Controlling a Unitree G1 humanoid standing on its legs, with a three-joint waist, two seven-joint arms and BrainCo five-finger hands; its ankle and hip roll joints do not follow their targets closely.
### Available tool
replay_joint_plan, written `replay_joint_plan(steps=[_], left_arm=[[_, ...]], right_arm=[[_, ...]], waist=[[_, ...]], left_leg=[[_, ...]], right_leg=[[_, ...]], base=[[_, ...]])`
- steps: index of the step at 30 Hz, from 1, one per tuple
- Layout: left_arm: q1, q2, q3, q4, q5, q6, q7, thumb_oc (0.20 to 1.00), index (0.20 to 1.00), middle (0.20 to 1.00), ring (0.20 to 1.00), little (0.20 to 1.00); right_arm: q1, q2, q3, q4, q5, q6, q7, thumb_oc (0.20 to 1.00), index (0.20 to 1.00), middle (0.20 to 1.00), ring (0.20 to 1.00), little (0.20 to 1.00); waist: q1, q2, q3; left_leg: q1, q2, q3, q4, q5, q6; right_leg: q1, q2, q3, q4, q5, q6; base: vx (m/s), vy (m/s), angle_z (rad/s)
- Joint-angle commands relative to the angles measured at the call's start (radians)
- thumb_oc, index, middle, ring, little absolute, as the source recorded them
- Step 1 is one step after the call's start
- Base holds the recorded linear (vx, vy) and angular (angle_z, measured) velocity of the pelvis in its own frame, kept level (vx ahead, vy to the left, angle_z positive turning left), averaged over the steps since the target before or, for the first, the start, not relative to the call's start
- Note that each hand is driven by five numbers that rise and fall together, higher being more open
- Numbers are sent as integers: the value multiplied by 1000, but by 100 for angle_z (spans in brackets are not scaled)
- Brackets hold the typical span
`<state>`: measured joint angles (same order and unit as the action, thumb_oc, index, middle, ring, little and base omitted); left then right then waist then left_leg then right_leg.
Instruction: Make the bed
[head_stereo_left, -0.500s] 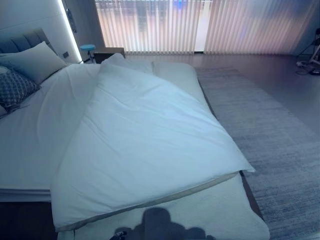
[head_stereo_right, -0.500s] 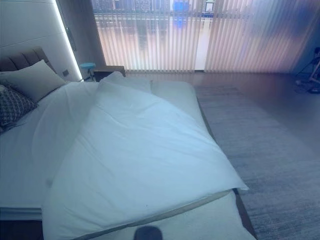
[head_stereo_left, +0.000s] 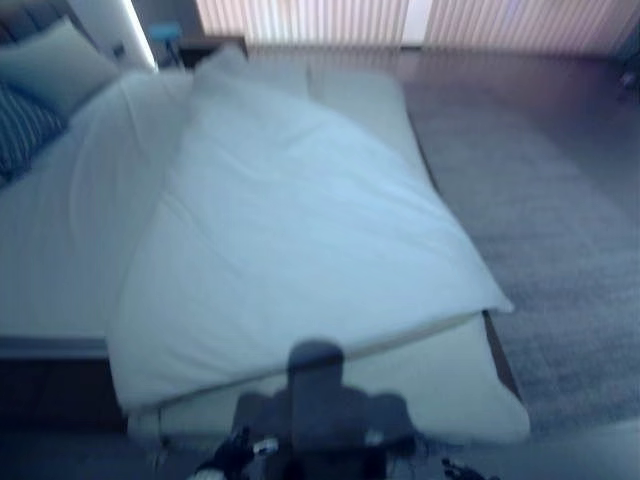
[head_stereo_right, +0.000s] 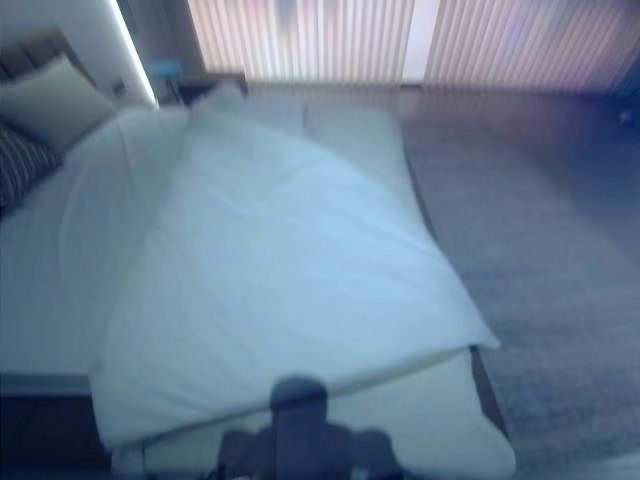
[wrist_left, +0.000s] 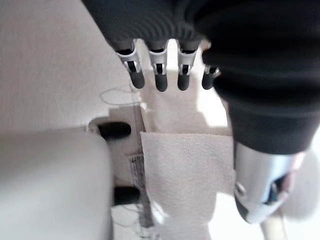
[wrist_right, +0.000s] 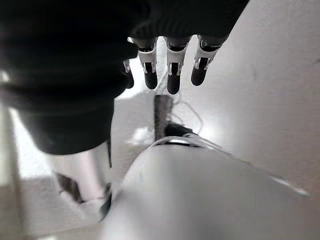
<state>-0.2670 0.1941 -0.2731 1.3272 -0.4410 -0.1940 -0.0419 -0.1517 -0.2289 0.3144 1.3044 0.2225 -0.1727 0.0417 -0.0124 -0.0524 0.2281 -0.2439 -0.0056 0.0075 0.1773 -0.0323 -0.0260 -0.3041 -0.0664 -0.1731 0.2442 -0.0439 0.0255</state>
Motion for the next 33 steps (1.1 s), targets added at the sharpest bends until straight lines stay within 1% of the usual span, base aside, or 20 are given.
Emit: replay_joint_plan(steps=[1,4,6,7,9,11,15,17,18,20,21,23,24,26,29,30,31,32,33], left_arm=[[-44,-62,18,-9,-118,-36,13,1000,1000,1000,1000,1000],[-86,-81,23,-27,-178,-39,26,1000,1000,1000,1000,1000],[-86,-81,23,-27,-178,-39,26,1000,1000,1000,1000,1000],[-126,-94,46,-36,-249,-43,42,1000,1000,1000,1000,1000],[-135,-96,51,-42,-269,-43,46,1000,1000,1000,1000,1000],[-174,-108,74,-55,-348,-51,60,1000,1000,1000,1000,1000],[-207,-103,88,-49,-377,-58,73,1000,1000,1000,1000,1000],[-246,-105,122,-69,-452,-76,96,1000,1000,1000,1000,1000],[-274,-105,135,-81,-481,-86,105,1000,1000,1000,1000,1000],[-321,-111,174,-109,-576,-113,134,1000,1000,1000,1000,1000],[-322,-111,175,-109,-576,-113,134,1000,1000,1000,1000,1000],[-392,-117,200,-133,-645,-133,163,1000,1000,1000,1000,1000],[-392,-118,201,-133,-645,-133,163,1000,1000,1000,1000,1000],[-448,-116,230,-169,-698,-161,193,1000,1000,1000,1000,1000],[-485,-112,244,-180,-722,-179,211,1000,1000,1000,1000,1000],[-517,-103,259,-181,-747,-188,222,1000,1000,1000,1000,1000],[-519,-102,260,-179,-748,-188,221,1000,1000,1000,1000,1000],[-557,-84,277,-179,-771,-201,234,1000,1000,1000,1000,1000],[-573,-68,283,-164,-770,-197,237,1000,1000,1000,1000,1000]], right_arm=[[15,-25,17,-43,77,-29,-35,1000,1000,1000,1000,1000],[-6,-27,25,-50,98,-28,-50,1000,1000,1000,1000,1000],[-6,-27,25,-50,98,-28,-50,1000,1000,1000,1000,1000],[-27,-24,35,-56,109,-27,-67,1000,1000,1000,1000,1000],[-29,-22,38,-62,115,-27,-73,1000,1000,1000,1000,1000],[-46,-20,49,-78,125,-31,-92,1000,1000,1000,1000,1000],[-51,-16,52,-86,137,-34,-100,1000,1000,1000,1000,1000],[-51,-19,58,-115,151,-39,-106,1000,1000,1000,1000,1000],[-53,-22,59,-137,163,-43,-109,1000,1000,1000,1000,1000],[-56,-26,57,-178,199,-52,-123,1000,1000,1000,1000,1000],[-57,-26,57,-178,200,-52,-123,1000,1000,1000,1000,1000],[-61,-30,59,-239,233,-58,-134,1000,1000,1000,1000,1000],[-60,-30,60,-239,233,-58,-134,1000,1000,1000,1000,1000],[-54,-36,70,-298,257,-67,-138,1000,1000,1000,1000,1000],[-45,-45,76,-340,266,-71,-141,1000,1000,1000,1000,1000],[-39,-50,77,-355,276,-77,-145,1000,1000,1000,1000,1000],[-40,-50,78,-356,276,-76,-146,1000,1000,1000,1000,1000],[-34,-56,80,-377,286,-80,-148,1000,1000,1000,1000,1000],[-30,-57,80,-378,288,-80,-145,1000,1000,1000,1000,1000]], waist=[[-30,-17,-1],[-38,-18,13],[-38,-17,11],[-40,-23,34],[-42,-24,41],[-46,-24,59],[-51,-27,67],[-60,-30,73],[-66,-31,76],[-73,-35,86],[-74,-35,82],[-89,-42,98],[-89,-42,100],[-102,-54,111],[-111,-61,118],[-115,-68,124],[-116,-67,124],[-123,-74,125],[-127,-76,123]], left_leg=[[-141,-24,32,169,-58,19],[-217,-13,43,227,-74,13],[-221,-13,43,230,-75,13],[-281,-7,50,268,-82,12],[-298,-8,50,277,-84,12],[-336,-5,53,295,-84,11],[-356,-4,56,308,-86,11],[-369,0,60,309,-91,11],[-384,0,60,304,-83,9],[-399,2,68,310,-85,6],[-405,1,68,307,-80,7],[-428,5,72,322,-84,6],[-425,6,71,324,-88,6],[-447,8,72,335,-89,6],[-460,11,71,347,-92,7],[-471,12,69,355,-93,6],[-472,12,69,356,-94,6],[-486,16,68,366,-95,4],[-493,18,68,372,-97,4]], right_leg=[[-83,-73,21,104,26,79],[-162,-80,25,161,12,78],[-165,-80,25,163,12,78],[-227,-82,34,199,8,78],[-242,-82,35,204,10,77],[-279,-79,40,216,13,77],[-297,-77,43,220,12,75],[-313,-71,51,215,12,76],[-327,-70,52,213,17,76],[-341,-62,56,208,16,76],[-347,-63,56,206,20,75],[-370,-62,61,217,20,76],[-367,-61,61,220,16,76],[-388,-54,67,229,17,75],[-399,-53,69,236,16,74],[-408,-52,69,240,17,74],[-409,-52,69,241,16,74],[-418,-51,69,244,16,74],[-424,-50,69,246,17,75]], base=[[-138,42,-6],[-122,32,-8],[-59,18,-12],[-111,35,-6],[-75,23,-6],[-46,25,-10],[1,14,-4],[-3,10,-2],[-10,23,-4],[-6,24,-4],[-17,24,-5],[-11,9,-3],[0,0,0],[-4,1,-4],[1,-1,-14],[2,-6,-3],[0,0,0],[0,0,0],[0,0,0]])
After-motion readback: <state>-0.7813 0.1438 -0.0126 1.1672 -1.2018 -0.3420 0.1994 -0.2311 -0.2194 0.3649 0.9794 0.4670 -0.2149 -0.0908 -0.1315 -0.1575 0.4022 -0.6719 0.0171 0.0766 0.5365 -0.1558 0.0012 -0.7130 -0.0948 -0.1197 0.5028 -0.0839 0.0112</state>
